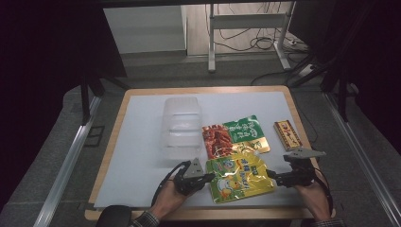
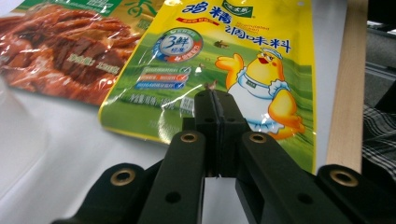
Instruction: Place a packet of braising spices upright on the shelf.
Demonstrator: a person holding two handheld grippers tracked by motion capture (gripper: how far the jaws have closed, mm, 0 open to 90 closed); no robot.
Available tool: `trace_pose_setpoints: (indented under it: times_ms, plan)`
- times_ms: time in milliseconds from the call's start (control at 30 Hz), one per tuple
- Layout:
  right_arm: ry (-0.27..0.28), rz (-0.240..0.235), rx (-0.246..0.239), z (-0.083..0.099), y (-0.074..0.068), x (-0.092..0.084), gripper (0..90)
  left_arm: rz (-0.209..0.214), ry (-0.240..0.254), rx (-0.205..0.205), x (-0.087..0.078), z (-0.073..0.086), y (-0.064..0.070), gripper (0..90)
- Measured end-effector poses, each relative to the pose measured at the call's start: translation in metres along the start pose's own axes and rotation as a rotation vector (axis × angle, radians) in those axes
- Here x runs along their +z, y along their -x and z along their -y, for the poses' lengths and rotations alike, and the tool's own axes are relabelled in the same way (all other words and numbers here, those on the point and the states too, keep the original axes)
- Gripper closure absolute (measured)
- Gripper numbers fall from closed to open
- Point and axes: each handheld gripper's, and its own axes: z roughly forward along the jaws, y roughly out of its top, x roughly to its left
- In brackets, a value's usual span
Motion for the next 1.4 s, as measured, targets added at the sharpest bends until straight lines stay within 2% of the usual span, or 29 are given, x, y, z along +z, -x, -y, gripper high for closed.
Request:
trace_pose_setpoints:
  times_ms: [200, 300, 500, 600, 767, 867, 1067, 1267, 1400]
  plan:
    - [-0.016, -0.015, -0.014, -0.001, -0.004, 0.002, 4.0, -0.005, 0.014, 0.017, 0.014, -0.001, 0.002, 89.8]
    - [-0.020, -0.024, -0.020, -0.001, -0.004, 0.003, 4.0, -0.009, -0.004, 0.028, 0.021, 0.000, 0.004, 89.7]
    - [-0.029, -0.052, -0.016, -0.001, -0.005, 0.004, 3.9, -0.024, -0.030, 0.018, 0.024, 0.002, 0.005, 90.0]
    - [-0.038, -0.079, -0.014, -0.001, -0.006, 0.005, 4.0, -0.039, -0.045, 0.034, 0.024, 0.002, 0.007, 90.0]
    - [-0.059, -0.100, -0.016, -0.001, -0.011, 0.008, 3.5, -0.028, -0.060, 0.015, 0.023, 0.003, 0.005, 90.0]
    - [-0.078, -0.112, -0.022, -0.001, -0.013, 0.011, 2.6, -0.036, -0.072, 0.023, 0.023, 0.003, 0.006, 90.0]
    - [-0.107, -0.176, 0.006, 0.000, -0.017, 0.018, 1.9, -0.048, -0.083, 0.030, 0.023, 0.003, 0.008, 90.0]
    - [-0.146, -0.227, 0.013, 0.000, -0.022, 0.027, 2.0, -0.039, -0.099, 0.019, 0.021, 0.005, 0.007, 90.0]
    - [-0.143, -0.269, 0.014, -0.002, -0.023, 0.032, 2.8, -0.031, -0.098, 0.006, 0.020, 0.007, 0.006, 90.0]
